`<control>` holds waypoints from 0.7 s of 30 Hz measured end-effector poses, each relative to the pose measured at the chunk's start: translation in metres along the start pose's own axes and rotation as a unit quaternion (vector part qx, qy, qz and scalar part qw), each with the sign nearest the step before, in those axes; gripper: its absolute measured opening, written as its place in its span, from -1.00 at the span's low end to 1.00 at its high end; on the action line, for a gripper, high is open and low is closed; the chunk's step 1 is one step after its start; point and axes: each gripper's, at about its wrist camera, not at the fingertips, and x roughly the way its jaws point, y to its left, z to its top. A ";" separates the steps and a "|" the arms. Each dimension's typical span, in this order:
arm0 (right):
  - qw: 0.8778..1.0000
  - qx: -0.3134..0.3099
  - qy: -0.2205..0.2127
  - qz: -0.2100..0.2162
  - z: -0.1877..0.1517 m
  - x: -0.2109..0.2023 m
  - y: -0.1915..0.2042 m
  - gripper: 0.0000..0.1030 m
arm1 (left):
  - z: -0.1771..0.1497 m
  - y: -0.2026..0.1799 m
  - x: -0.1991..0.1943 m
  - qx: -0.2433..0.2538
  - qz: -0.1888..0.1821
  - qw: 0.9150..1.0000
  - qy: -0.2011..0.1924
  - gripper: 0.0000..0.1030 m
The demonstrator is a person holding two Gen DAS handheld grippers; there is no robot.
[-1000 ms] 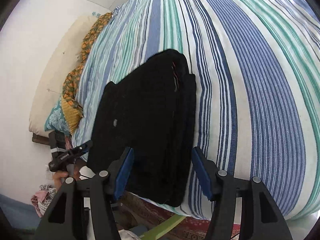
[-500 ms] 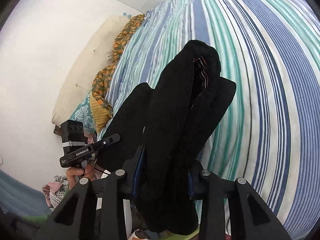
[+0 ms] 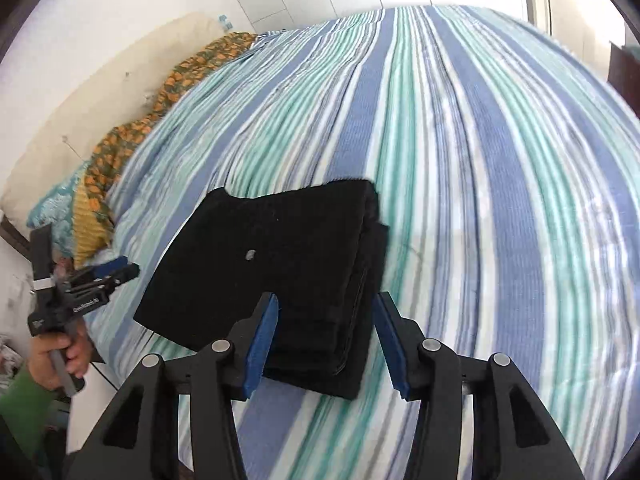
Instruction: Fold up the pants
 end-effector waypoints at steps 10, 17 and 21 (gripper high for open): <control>0.993 -0.006 -0.047 -0.109 -0.091 -0.080 0.020 1.00 | -0.041 -0.029 -0.074 -0.035 0.073 0.994 -0.077 0.95; 0.991 0.007 -0.075 -0.115 -0.143 -0.100 0.072 1.00 | -0.060 -0.036 -0.094 -0.037 0.066 0.996 -0.057 0.95; 0.991 0.001 -0.067 -0.112 -0.150 -0.098 0.090 1.00 | -0.068 -0.032 -0.098 -0.063 0.054 0.996 -0.038 0.95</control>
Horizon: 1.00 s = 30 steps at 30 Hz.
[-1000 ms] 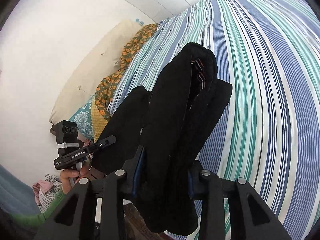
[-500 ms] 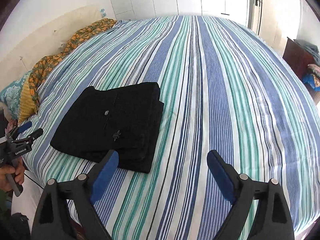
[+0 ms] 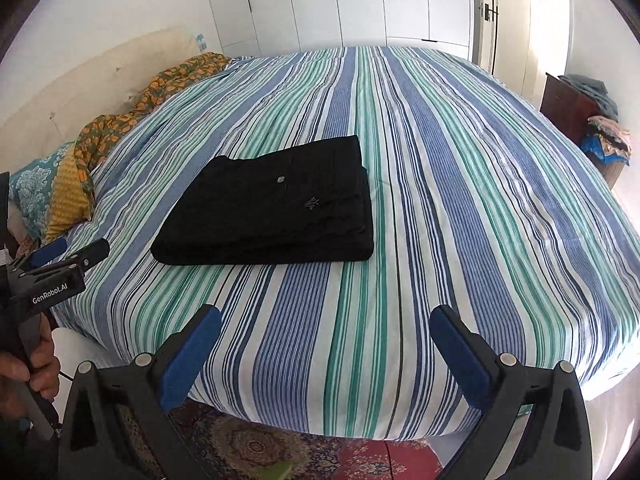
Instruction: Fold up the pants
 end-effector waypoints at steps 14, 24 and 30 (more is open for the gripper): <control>0.999 -0.003 0.011 -0.035 -0.017 -0.009 0.019 1.00 | -0.023 -0.002 -0.003 0.024 0.008 0.999 0.043 0.95; 0.998 -0.016 0.026 -0.052 -0.035 -0.004 0.024 1.00 | -0.037 -0.012 -0.004 0.039 -0.016 0.998 0.054 0.95; 0.998 -0.014 0.025 -0.054 -0.038 -0.001 0.022 1.00 | -0.039 -0.007 -0.004 0.021 -0.029 0.998 0.055 0.95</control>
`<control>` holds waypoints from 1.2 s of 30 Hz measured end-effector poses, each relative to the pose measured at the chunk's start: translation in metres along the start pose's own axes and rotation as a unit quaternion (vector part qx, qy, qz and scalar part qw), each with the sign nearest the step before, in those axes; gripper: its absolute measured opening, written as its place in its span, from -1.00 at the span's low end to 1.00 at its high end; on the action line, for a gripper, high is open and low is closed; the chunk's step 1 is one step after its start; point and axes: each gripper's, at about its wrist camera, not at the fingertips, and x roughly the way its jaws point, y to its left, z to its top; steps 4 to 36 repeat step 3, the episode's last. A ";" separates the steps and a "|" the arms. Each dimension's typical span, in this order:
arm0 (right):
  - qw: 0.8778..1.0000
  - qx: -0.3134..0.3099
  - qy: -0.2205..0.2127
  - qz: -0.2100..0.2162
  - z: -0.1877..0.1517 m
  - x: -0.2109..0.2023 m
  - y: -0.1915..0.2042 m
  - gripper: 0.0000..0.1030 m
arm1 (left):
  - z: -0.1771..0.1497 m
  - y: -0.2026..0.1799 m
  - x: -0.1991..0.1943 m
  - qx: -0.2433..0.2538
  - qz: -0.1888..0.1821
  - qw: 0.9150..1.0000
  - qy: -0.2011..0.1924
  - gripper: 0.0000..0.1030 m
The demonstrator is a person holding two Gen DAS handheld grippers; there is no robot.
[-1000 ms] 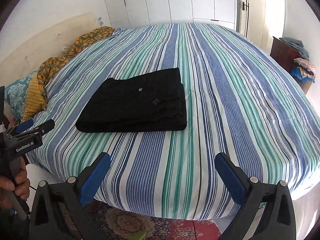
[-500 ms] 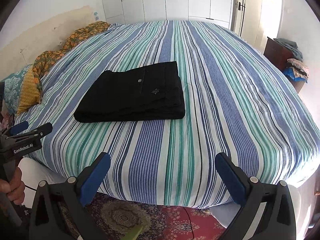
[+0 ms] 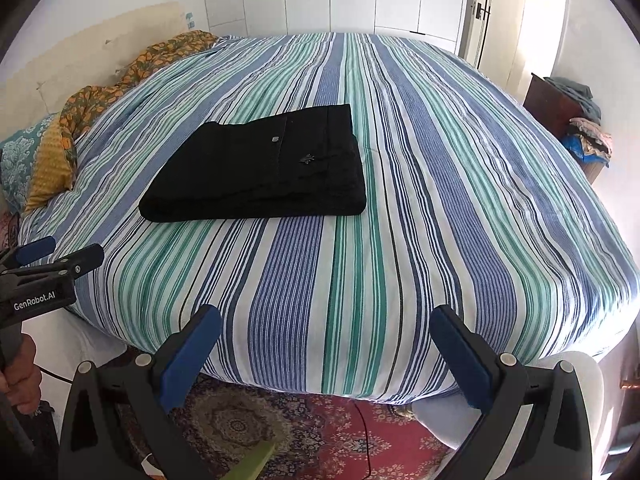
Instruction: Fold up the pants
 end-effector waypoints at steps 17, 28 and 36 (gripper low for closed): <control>1.000 0.001 0.000 0.002 -0.001 0.001 0.000 1.00 | -0.002 -0.003 -0.006 0.013 0.015 1.000 -0.014 0.95; 1.000 0.001 0.000 0.002 -0.001 0.001 0.000 1.00 | -0.002 -0.003 -0.006 0.013 0.015 1.000 -0.014 0.95; 1.000 0.001 0.000 0.002 -0.001 0.001 0.000 1.00 | -0.002 -0.003 -0.006 0.013 0.015 1.000 -0.014 0.95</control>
